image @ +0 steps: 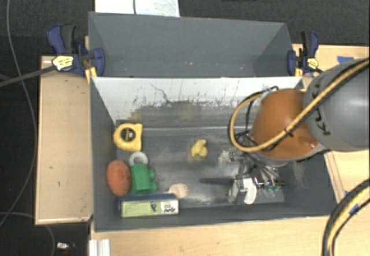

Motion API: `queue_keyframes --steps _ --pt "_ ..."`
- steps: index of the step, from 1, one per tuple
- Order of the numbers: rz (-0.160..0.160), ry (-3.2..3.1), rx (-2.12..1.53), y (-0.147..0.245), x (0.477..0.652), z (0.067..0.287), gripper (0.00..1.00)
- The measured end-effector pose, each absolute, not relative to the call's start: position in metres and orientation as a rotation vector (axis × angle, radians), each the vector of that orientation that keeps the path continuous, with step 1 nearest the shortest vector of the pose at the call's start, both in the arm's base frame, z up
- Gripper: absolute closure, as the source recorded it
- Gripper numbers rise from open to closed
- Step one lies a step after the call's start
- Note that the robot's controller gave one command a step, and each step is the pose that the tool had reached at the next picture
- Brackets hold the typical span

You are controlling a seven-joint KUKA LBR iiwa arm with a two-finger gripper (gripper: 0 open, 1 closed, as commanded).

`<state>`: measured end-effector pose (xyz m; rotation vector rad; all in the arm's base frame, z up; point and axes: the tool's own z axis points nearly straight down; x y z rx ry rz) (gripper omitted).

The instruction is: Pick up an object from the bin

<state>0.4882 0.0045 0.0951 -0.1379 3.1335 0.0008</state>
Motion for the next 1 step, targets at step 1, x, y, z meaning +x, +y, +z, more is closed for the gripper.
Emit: queue_keyframes --steps 1 --pt "0.002 3.127 -0.198 0.0157 0.4816 0.0767 1.0"
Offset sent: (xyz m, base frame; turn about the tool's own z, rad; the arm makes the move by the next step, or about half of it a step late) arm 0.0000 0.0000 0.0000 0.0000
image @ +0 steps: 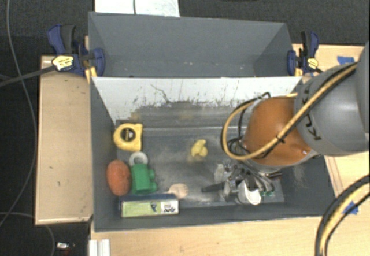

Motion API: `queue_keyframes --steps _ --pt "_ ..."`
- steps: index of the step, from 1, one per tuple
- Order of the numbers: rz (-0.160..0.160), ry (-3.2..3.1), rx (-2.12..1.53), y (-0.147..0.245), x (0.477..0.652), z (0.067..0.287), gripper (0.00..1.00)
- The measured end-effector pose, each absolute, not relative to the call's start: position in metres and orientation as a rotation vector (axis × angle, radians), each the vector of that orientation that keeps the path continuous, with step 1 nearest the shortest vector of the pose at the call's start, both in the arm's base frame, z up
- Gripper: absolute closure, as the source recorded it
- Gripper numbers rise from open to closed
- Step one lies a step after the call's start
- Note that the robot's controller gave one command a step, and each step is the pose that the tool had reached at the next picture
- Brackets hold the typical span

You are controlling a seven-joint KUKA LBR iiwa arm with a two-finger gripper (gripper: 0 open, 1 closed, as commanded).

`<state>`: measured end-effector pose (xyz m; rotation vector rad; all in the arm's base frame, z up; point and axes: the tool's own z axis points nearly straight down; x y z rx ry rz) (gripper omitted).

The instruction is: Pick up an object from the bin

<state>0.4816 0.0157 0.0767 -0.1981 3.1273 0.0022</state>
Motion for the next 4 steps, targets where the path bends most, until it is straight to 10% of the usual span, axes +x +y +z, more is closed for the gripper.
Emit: queue_keyframes --steps 2,3,4 --pt "0.004 3.136 -0.204 0.013 0.48 0.091 1.0" --pt "0.003 3.077 -0.603 0.007 0.484 0.142 1.0" --pt "0.001 3.071 -0.594 -0.012 0.499 0.092 1.0"
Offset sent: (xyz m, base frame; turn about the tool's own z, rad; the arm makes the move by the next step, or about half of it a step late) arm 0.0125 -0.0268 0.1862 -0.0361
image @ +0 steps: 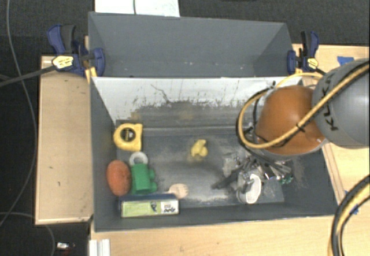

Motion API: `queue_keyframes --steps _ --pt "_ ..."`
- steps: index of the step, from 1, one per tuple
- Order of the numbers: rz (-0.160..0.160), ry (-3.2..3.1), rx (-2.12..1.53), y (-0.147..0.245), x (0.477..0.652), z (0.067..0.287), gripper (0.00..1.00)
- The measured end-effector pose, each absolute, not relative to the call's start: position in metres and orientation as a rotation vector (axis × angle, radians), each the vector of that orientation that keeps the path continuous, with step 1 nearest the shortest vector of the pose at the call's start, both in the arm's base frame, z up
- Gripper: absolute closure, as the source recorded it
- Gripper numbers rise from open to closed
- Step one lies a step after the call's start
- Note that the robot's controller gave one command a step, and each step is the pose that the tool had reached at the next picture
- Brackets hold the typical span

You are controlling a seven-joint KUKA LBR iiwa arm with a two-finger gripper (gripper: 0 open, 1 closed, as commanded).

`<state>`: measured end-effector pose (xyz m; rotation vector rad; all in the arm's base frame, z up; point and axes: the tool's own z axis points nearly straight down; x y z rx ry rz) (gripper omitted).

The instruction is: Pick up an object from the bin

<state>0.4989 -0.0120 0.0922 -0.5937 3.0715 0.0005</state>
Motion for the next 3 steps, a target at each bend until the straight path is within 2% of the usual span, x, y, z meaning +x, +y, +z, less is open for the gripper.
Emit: queue_keyframes --steps 1,2,3 --pt "0.003 3.075 -0.607 -0.006 0.489 0.136 1.0" --pt "0.003 3.081 -0.56 -0.002 0.491 0.176 1.0" --pt "0.005 3.079 -0.586 -0.023 0.495 0.256 1.0"
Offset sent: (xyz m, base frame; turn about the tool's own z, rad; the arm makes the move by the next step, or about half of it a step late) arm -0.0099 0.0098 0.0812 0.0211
